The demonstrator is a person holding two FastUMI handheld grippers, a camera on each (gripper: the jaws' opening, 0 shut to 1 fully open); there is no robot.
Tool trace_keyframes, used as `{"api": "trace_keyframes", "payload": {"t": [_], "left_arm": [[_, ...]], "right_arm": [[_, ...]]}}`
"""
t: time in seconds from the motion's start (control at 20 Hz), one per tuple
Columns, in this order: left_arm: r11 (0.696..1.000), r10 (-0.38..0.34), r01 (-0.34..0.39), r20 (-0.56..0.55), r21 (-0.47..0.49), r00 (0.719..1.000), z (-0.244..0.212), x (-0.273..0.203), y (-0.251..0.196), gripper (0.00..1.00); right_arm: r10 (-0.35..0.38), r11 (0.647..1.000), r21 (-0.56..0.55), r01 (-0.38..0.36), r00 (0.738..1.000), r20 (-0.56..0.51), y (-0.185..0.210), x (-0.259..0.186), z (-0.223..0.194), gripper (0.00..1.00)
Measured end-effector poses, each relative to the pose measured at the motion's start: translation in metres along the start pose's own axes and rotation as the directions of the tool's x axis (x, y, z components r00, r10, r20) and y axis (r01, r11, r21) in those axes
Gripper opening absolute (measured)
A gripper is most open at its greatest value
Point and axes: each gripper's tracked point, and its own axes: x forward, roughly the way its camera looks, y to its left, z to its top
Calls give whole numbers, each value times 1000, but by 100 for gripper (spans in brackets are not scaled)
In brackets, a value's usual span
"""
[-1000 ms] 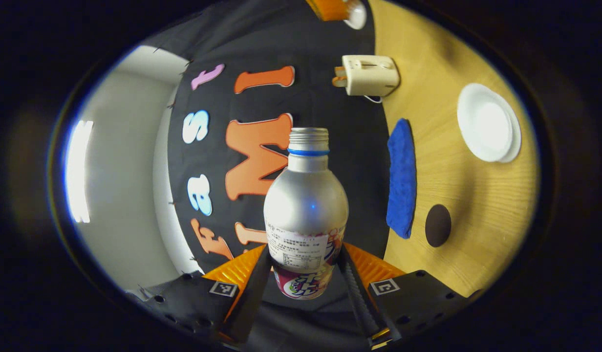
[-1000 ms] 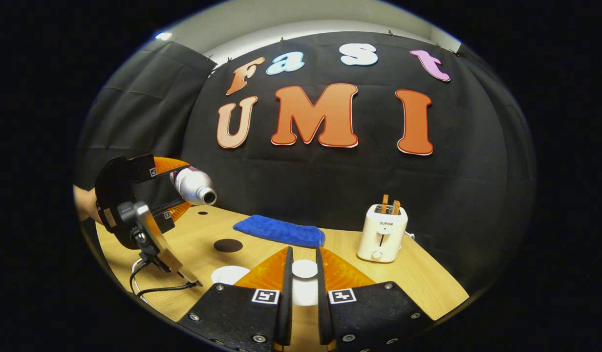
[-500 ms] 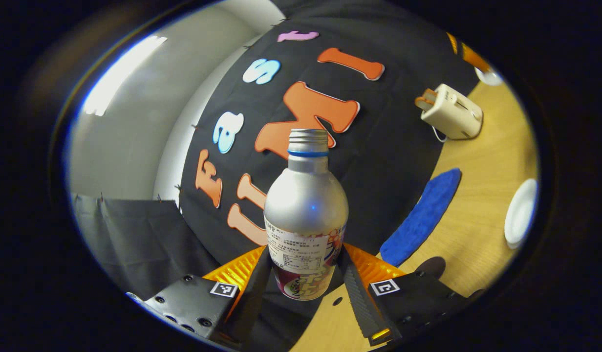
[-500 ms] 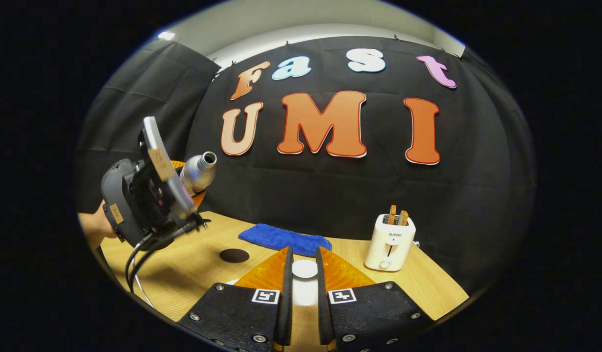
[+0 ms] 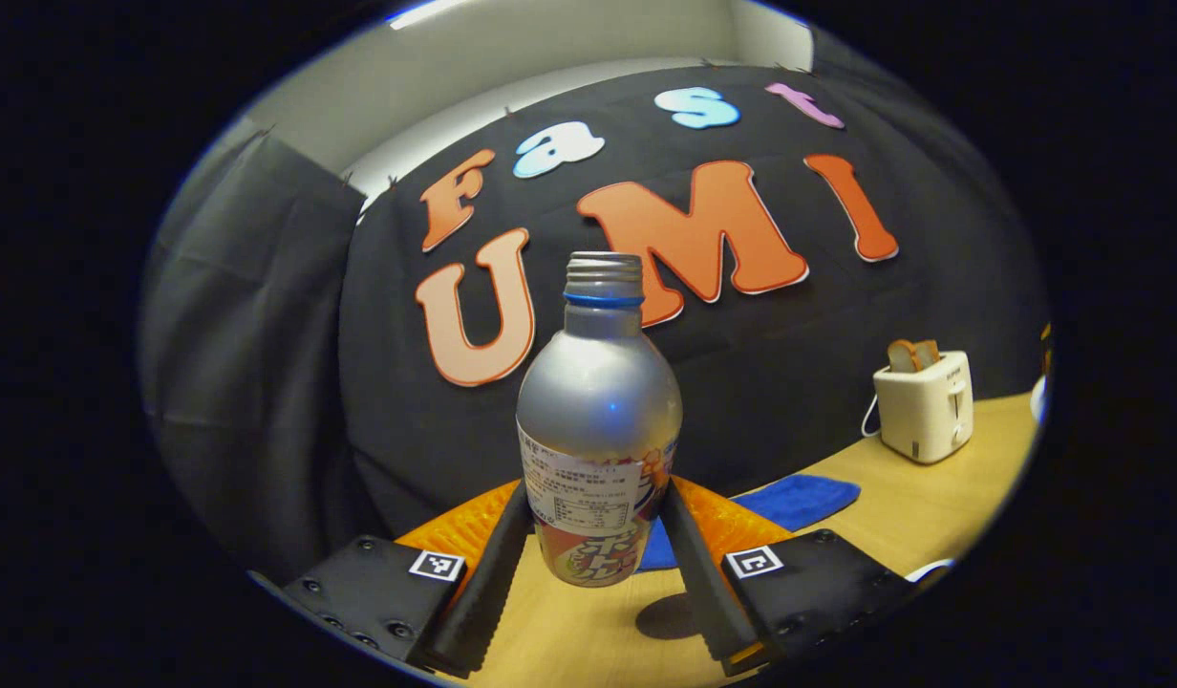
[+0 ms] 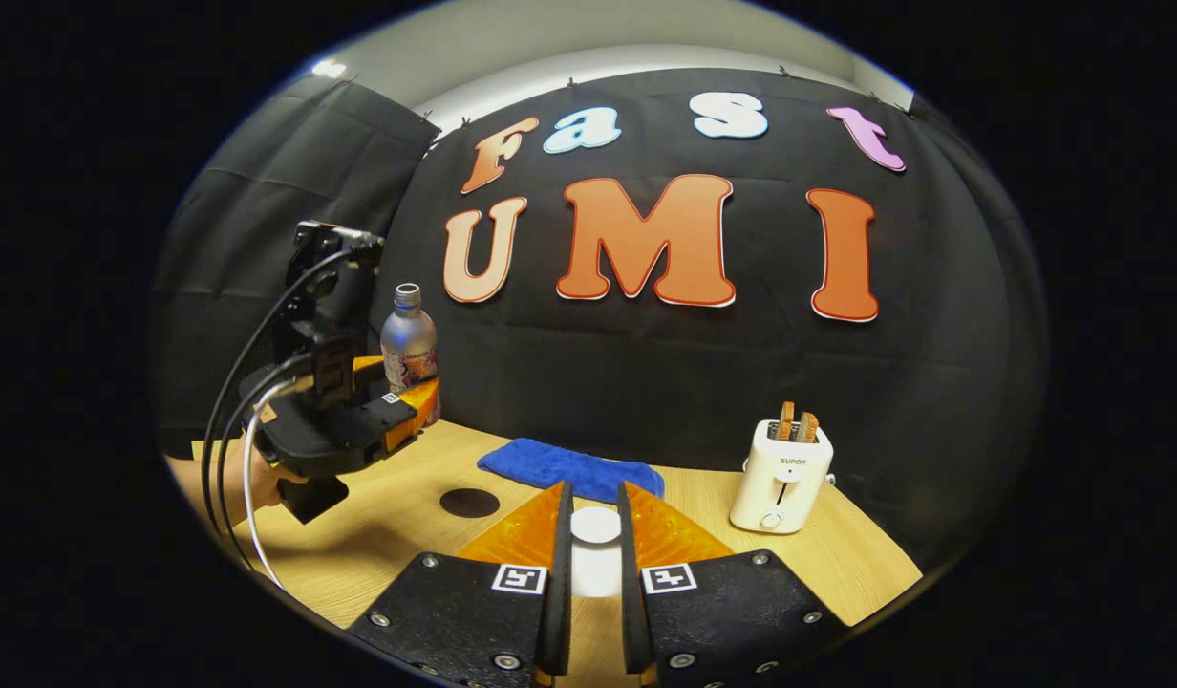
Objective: Open the teacup lid with one hand, grasp the water bottle and pour water into the teacup with the other hand; after pouring, place the water bottle on the coaster and then close the teacup lid.
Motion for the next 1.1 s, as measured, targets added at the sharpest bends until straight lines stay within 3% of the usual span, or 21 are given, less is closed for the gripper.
{"api": "trace_keyframes", "payload": {"t": [0.15,0.35,0.4,0.65,0.85,1.0,1.1], "left_arm": [[990,-19,8,-81,-139,997,-29,25,5,84],[969,-82,40,-168,-243,982,-58,30,-8,84],[966,-99,49,-187,-252,977,-64,33,-11,81],[954,-126,50,-245,-295,961,-97,45,-22,84],[953,-162,66,-317,-295,935,-130,50,-39,81],[952,-183,70,-371,-298,911,-152,49,-47,85],[954,-181,67,-383,-292,906,-160,51,-47,81]], "right_arm": [[11,1000,6,-11,1000,-3,2,4,-1,23],[30,999,23,-29,999,-36,4,12,-13,22],[34,999,27,-33,999,-40,4,13,-16,22],[61,997,41,-59,997,-50,8,20,-26,22],[86,995,53,-83,994,-61,14,26,-33,22],[101,994,53,-97,993,-68,19,28,-37,22],[121,991,65,-116,990,-68,25,30,-37,22]]}}
